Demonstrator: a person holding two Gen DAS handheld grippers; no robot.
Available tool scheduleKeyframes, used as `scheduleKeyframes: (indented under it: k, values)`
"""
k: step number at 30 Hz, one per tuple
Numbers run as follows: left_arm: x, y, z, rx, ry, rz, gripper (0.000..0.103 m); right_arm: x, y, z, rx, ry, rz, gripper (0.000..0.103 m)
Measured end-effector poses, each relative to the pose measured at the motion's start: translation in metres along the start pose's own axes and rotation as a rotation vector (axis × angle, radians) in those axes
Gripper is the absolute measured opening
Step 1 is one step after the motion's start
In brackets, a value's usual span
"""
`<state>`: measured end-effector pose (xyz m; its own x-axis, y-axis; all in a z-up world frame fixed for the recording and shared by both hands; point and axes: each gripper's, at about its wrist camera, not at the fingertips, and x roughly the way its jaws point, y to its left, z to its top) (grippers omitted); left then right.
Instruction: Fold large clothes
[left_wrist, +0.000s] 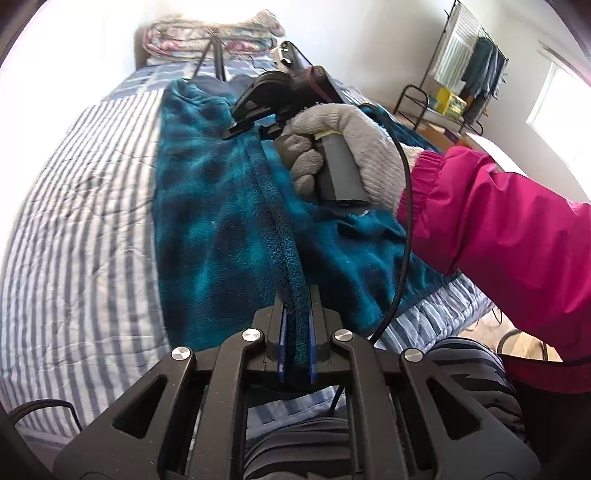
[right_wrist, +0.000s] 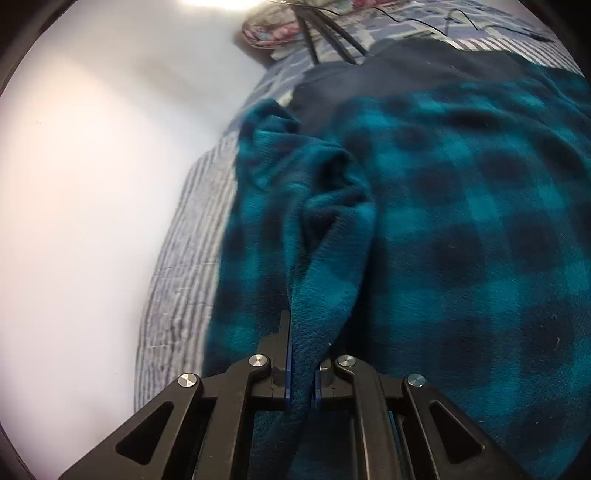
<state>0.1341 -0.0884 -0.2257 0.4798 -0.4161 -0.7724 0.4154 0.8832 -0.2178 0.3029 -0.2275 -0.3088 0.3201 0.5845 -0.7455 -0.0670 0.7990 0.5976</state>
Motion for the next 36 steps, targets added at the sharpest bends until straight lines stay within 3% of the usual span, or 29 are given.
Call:
scheduleKeyframes:
  k: [4,7,9,10,11,17,23,28,30,36]
  values:
    - [0.004,-0.006,0.001,0.014,0.021,-0.005,0.008,0.007,-0.003,0.0,-0.014,0.009,-0.025,0.005]
    - [-0.003,-0.002,-0.001,-0.008,0.03,-0.043,0.029,0.007,0.002,0.003,-0.045,0.012,-0.046,0.007]
    - [-0.017,-0.002,-0.003,-0.008,0.012,-0.068,0.041,0.003,0.007,0.001,-0.055,0.026,-0.044,0.02]
    - [-0.026,-0.001,-0.005,-0.002,0.001,-0.07,0.041,-0.001,0.009,0.002,-0.057,0.027,-0.041,0.03]
    - [-0.039,0.001,-0.008,0.008,-0.019,-0.068,0.041,-0.008,0.007,0.001,-0.059,0.019,-0.041,0.034]
    - [-0.082,0.032,-0.021,-0.037,-0.095,-0.02,0.041,-0.066,0.016,-0.003,-0.187,-0.05,-0.089,0.034]
    - [-0.068,0.068,-0.013,-0.134,-0.111,-0.011,0.041,-0.11,0.036,0.007,-0.343,-0.194,-0.104,0.043]
    - [-0.042,0.073,-0.001,-0.122,-0.113,-0.038,0.036,-0.097,0.066,0.034,-0.425,-0.175,-0.14,0.043]
    - [-0.034,0.075,0.005,-0.121,-0.113,-0.052,0.036,-0.087,0.076,0.044,-0.441,-0.16,-0.157,0.038]
    - [-0.002,0.075,0.011,-0.074,-0.081,-0.058,0.036,-0.032,0.091,0.083,-0.434,-0.125,-0.168,0.036]
